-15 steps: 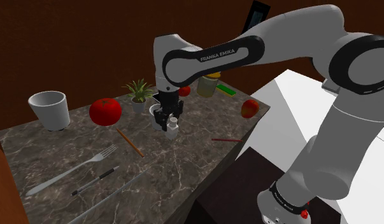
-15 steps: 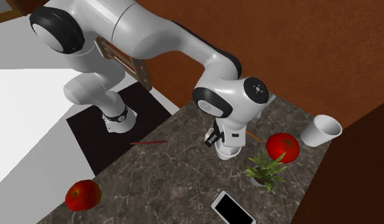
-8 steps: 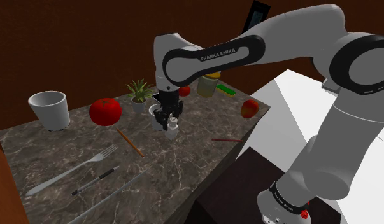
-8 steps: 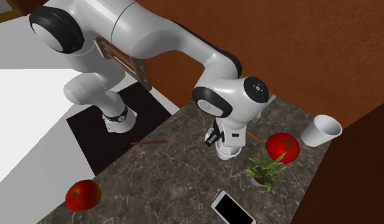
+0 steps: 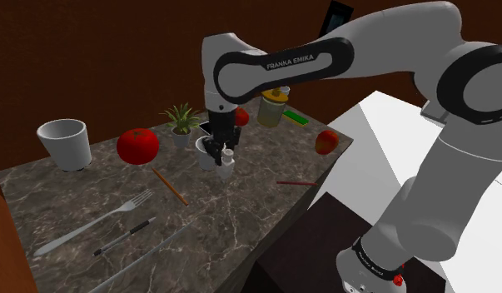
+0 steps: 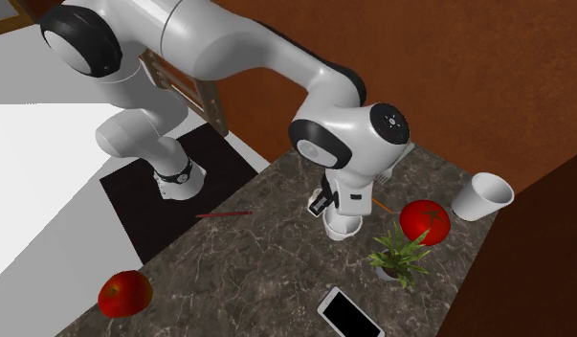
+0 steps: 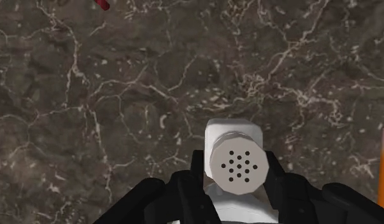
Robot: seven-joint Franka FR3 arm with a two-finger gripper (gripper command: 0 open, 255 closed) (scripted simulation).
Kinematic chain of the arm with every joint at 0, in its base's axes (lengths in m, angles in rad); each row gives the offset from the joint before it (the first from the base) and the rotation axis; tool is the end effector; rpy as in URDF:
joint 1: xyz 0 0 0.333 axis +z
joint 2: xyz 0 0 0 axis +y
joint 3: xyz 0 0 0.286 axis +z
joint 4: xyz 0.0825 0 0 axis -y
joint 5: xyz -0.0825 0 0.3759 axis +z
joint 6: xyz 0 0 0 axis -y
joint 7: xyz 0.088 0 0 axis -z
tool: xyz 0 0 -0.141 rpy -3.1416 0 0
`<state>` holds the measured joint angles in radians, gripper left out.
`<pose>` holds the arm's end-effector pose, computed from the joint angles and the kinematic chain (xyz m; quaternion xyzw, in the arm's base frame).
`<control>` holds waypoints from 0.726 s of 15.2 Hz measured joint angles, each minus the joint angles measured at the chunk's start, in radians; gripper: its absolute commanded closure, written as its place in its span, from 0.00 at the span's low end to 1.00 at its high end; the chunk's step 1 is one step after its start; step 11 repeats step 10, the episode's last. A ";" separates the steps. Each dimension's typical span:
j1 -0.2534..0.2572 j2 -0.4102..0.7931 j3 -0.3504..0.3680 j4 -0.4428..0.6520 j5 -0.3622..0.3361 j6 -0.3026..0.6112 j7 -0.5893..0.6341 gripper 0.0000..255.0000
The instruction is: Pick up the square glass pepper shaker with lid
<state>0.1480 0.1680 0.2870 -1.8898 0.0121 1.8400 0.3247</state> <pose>0.5042 0.2328 0.3453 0.9926 0.0532 -0.1087 0.0118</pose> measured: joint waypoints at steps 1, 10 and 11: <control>0.000 -0.001 0.000 0.012 0.000 -0.013 0.001 1.00; -0.003 -0.030 0.000 0.093 0.008 -0.122 -0.003 1.00; -0.003 -0.030 0.000 0.093 0.008 -0.122 -0.003 1.00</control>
